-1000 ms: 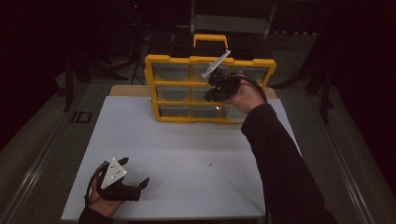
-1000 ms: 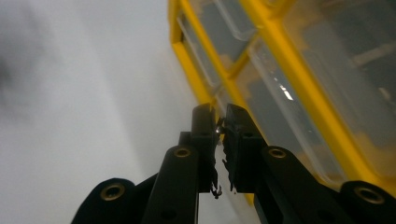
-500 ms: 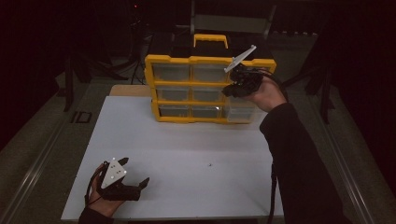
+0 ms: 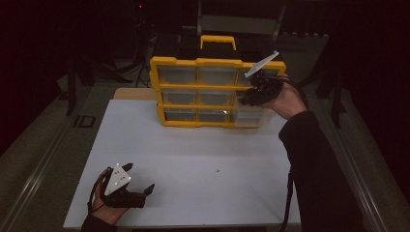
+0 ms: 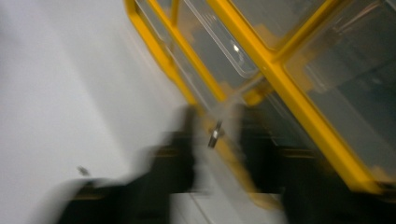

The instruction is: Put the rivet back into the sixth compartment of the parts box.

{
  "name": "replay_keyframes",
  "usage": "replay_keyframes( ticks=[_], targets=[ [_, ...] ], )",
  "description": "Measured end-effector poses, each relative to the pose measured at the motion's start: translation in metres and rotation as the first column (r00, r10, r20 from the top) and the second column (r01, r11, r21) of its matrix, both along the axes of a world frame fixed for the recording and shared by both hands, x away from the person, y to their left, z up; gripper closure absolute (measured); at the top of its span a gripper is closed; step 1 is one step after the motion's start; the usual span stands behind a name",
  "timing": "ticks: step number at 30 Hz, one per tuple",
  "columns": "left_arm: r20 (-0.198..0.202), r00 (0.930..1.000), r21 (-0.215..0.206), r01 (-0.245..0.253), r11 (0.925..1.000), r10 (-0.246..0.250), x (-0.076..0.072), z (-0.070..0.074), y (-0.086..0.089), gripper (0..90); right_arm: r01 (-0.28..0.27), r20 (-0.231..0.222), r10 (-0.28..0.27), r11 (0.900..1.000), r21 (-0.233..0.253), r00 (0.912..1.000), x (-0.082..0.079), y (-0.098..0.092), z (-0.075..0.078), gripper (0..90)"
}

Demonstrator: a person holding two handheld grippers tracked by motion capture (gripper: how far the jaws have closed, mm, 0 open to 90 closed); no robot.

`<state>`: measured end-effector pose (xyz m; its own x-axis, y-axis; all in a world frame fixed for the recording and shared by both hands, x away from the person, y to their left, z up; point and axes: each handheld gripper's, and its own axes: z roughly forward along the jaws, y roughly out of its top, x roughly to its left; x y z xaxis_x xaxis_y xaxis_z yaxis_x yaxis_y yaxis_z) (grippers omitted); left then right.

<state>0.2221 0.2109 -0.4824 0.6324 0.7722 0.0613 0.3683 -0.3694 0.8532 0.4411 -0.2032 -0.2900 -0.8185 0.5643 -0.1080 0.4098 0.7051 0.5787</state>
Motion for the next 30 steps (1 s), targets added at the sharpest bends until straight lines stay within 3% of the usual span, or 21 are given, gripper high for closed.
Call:
replay_keyframes(
  ticks=[1, 2, 3, 9, 21, 30],
  targets=[
    [0.000, 1.0000, 0.001, 0.001, 1.0000, -0.001, 0.000, 0.000, 0.000, 1.0, 0.000, -0.004, 0.000, 1.000, 0.003, 1.0000, 0.000, 0.000, 0.000, 43.7],
    [0.000, 1.0000, 0.001, 0.001, 1.0000, -0.001, 0.000, 0.000, 0.000, 1.1, 0.000, -0.004, 0.000, 1.000, 0.003, 1.0000, 0.000, 0.000, 0.000, 43.7],
    [0.000, 1.0000, 0.001, 0.001, 1.0000, -0.001, 0.000, 0.000, 0.000, 1.1, 0.008, 0.025, -0.009, 1.000, 0.012, 0.9996, -0.003, 0.001, 0.000, 34.7],
    [0.000, 1.0000, 0.000, 0.001, 1.0000, -0.001, 0.000, 0.000, 0.000, 1.0, -0.010, 0.069, 0.008, 1.000, 0.024, 0.9976, -0.009, 0.013, 0.000, 16.4],
    [0.002, 1.0000, 0.000, 0.002, 1.0000, -0.002, 0.000, 0.000, 0.000, 1.0, -0.125, 0.109, 0.121, 0.992, 0.031, 0.9867, -0.025, 0.053, -0.001, 13.5],
    [0.002, 1.0000, 0.000, 0.002, 1.0000, -0.002, 0.000, 0.000, 0.000, 1.0, -0.212, 0.106, 0.208, 0.977, 0.033, 0.9724, -0.039, 0.085, -0.018, 14.0]
  ],
)
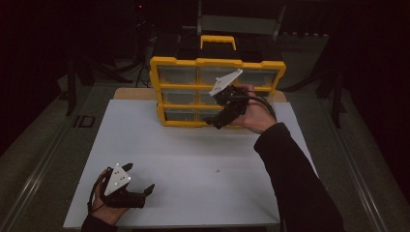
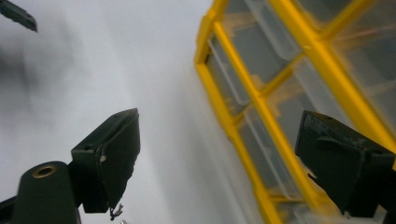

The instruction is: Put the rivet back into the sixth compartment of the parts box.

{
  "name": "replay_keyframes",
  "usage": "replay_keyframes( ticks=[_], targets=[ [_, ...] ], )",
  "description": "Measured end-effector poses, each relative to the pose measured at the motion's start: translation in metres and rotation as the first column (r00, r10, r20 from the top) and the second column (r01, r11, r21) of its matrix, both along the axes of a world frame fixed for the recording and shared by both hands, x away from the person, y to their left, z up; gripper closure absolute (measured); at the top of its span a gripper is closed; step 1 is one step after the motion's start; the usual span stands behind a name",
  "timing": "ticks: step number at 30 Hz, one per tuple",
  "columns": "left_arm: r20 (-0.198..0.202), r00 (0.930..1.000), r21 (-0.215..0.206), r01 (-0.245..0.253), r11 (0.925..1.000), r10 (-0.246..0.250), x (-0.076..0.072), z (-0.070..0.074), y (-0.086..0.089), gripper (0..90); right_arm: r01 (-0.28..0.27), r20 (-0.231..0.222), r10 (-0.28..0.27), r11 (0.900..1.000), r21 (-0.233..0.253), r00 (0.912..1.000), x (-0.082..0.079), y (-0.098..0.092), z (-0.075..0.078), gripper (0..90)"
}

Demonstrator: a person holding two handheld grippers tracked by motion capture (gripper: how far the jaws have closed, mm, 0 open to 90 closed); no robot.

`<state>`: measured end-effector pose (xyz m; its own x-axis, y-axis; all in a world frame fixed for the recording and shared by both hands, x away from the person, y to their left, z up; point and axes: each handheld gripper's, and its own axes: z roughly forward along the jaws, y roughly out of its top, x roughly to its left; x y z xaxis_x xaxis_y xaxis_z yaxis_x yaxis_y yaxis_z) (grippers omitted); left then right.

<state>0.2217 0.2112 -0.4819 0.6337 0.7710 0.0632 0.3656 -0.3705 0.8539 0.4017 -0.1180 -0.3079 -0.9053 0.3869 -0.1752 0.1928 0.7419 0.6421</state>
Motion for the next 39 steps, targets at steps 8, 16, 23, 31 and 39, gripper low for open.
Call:
replay_keyframes(
  ticks=[8, 16, 23, 31, 39],
  targets=[
    [0.000, 1.0000, 0.001, 0.000, 1.0000, 0.000, 0.000, 0.000, 0.000, 1.0, -0.057, -0.013, 0.057, 0.998, -0.005, 0.9983, -0.010, 0.021, -0.018, 14.1],
    [-0.001, 1.0000, 0.001, 0.000, 1.0000, 0.000, 0.000, 0.000, 0.000, 1.0, -0.104, -0.041, 0.103, 0.994, -0.040, 0.9939, -0.019, 0.036, -0.043, 14.4],
    [-0.001, 1.0000, 0.001, 0.001, 1.0000, -0.001, 0.000, 0.000, 0.000, 1.0, -0.116, -0.068, 0.112, 0.991, -0.065, 0.9914, -0.023, 0.041, -0.062, 14.2],
    [0.000, 1.0000, 0.003, 0.000, 1.0000, 0.000, 0.000, 0.000, 0.000, 1.0, -0.126, -0.096, 0.117, 0.987, -0.098, 0.9885, -0.027, 0.039, -0.080, 14.3],
    [0.001, 1.0000, 0.001, -0.001, 1.0000, 0.001, 0.000, 0.000, 0.000, 1.0, -0.122, -0.132, 0.107, 0.986, -0.113, 0.9856, -0.028, 0.034, -0.099, 14.4]
  ],
)
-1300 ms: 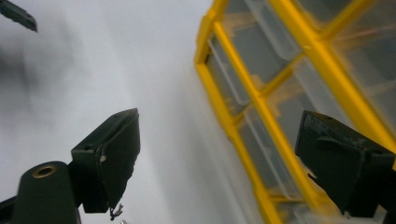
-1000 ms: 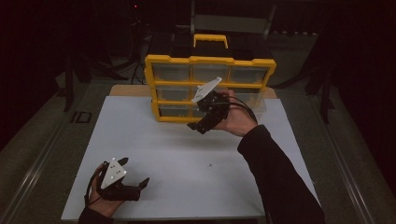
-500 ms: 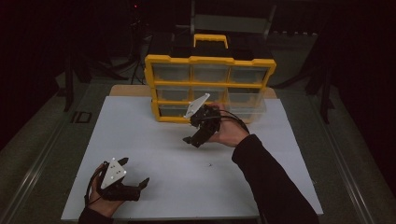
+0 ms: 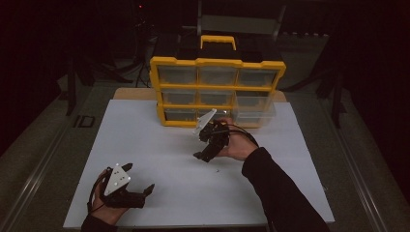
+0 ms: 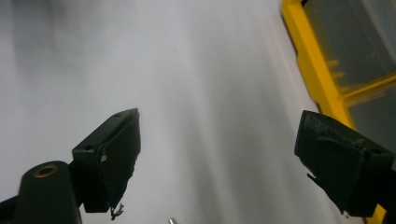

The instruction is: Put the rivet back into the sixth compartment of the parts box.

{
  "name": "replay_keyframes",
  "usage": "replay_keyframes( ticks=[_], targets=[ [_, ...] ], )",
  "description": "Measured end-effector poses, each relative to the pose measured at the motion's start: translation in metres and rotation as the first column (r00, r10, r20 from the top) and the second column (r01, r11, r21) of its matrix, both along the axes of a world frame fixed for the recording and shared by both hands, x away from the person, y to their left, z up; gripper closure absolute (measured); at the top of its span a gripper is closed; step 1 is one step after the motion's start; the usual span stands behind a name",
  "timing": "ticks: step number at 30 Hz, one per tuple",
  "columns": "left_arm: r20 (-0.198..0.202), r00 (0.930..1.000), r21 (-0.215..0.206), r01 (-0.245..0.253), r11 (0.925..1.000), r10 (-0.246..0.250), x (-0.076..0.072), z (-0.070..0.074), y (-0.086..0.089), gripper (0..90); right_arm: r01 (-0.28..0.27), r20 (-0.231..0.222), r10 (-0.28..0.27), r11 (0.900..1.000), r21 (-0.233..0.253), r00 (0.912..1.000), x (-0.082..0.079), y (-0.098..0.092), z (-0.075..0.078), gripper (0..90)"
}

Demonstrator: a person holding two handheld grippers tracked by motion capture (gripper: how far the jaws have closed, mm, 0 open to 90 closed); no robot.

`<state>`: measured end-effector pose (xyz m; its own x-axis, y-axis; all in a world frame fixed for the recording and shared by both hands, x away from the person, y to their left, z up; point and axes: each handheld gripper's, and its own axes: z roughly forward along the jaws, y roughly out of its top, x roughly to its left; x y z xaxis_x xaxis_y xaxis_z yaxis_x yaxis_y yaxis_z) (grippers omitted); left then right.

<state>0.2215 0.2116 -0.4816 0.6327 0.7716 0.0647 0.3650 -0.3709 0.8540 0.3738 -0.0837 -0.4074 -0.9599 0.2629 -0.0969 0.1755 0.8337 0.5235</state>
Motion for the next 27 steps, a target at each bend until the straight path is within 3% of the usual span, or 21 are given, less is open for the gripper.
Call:
replay_keyframes(
  ticks=[14, 27],
  targets=[
    [0.000, 1.0000, 0.001, 0.001, 1.0000, -0.001, 0.000, 0.000, 0.000, 1.0, 0.009, -0.053, -0.011, 0.999, -0.045, 0.9985, -0.006, -0.013, -0.032, 15.1],
    [0.001, 1.0000, -0.001, 0.000, 1.0000, 0.000, 0.000, 0.000, 0.000, 1.0, 0.010, -0.099, -0.022, 0.992, -0.123, 0.9948, -0.008, -0.024, -0.054, 20.4]
  ],
)
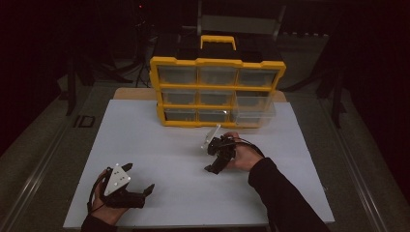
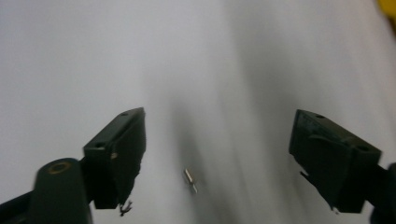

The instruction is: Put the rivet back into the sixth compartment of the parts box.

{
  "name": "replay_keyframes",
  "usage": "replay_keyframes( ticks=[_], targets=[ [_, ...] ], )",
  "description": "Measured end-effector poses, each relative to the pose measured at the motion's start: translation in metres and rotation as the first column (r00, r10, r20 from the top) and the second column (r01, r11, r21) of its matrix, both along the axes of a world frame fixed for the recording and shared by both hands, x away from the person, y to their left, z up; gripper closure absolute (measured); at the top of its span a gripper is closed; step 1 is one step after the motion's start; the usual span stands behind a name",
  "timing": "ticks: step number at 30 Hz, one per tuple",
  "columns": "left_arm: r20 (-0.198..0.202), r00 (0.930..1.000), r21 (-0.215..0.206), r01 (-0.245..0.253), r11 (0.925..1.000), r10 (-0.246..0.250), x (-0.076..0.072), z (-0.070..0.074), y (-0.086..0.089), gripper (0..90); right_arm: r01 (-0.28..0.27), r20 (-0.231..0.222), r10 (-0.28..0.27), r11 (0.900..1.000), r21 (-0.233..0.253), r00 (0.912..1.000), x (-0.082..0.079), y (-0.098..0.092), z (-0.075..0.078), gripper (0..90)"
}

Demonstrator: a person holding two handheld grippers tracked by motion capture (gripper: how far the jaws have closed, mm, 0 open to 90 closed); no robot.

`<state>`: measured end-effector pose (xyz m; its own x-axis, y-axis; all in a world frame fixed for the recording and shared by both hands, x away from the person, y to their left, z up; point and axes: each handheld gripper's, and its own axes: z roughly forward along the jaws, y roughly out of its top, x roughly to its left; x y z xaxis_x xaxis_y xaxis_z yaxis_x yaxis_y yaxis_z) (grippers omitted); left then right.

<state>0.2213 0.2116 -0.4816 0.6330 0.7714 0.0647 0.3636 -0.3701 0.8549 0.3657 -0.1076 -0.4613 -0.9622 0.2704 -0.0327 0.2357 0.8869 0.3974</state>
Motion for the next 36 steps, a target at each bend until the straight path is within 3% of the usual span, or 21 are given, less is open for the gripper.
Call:
replay_keyframes(
  ticks=[5, 17, 18, 22, 23, 25, 30, 36],
  targets=[
    [-0.001, 1.0000, 0.000, 0.002, 1.0000, -0.002, 0.000, 0.000, 0.000, 1.0, -0.002, -0.039, 0.001, 1.000, -0.023, 0.9992, -0.001, -0.005, -0.011, 28.4],
    [-0.001, 1.0000, -0.001, 0.001, 1.0000, -0.001, 0.000, 0.000, 0.000, 1.0, -0.019, -0.074, 0.014, 0.998, -0.059, 0.9971, -0.001, -0.010, -0.023, 44.6],
    [-0.001, 1.0000, -0.002, 0.001, 1.0000, -0.001, 0.000, 0.000, 0.000, 1.0, -0.031, -0.088, 0.024, 0.997, -0.073, 0.9958, -0.001, -0.010, -0.025, 52.2],
    [-0.001, 1.0000, -0.002, 0.001, 1.0000, -0.001, 0.000, 0.000, 0.000, 1.0, -0.046, -0.103, 0.035, 0.994, -0.103, 0.9941, -0.001, -0.011, -0.029, 61.6],
    [-0.001, 1.0000, -0.002, 0.001, 1.0000, -0.001, 0.000, 0.000, 0.000, 1.0, -0.057, -0.102, 0.046, 0.992, -0.114, 0.9937, -0.001, -0.012, -0.028, 71.1],
    [-0.003, 1.0000, 0.000, 0.002, 1.0000, -0.002, 0.000, 0.000, -0.001, 1.0, -0.075, -0.107, 0.060, 0.988, -0.136, 0.9925, -0.002, -0.012, -0.027, 76.7],
    [-0.002, 1.0000, 0.001, 0.001, 1.0000, -0.001, 0.000, 0.000, 0.000, 1.0, -0.114, -0.089, 0.099, 0.976, -0.185, 0.9911, -0.006, -0.006, -0.026, 82.2],
    [-0.001, 1.0000, -0.001, -0.001, 1.0000, 0.001, 0.000, 0.000, 0.000, 1.0, -0.115, -0.093, 0.099, 0.976, -0.184, 0.9907, -0.004, -0.005, -0.024, 82.3]
  ],
)
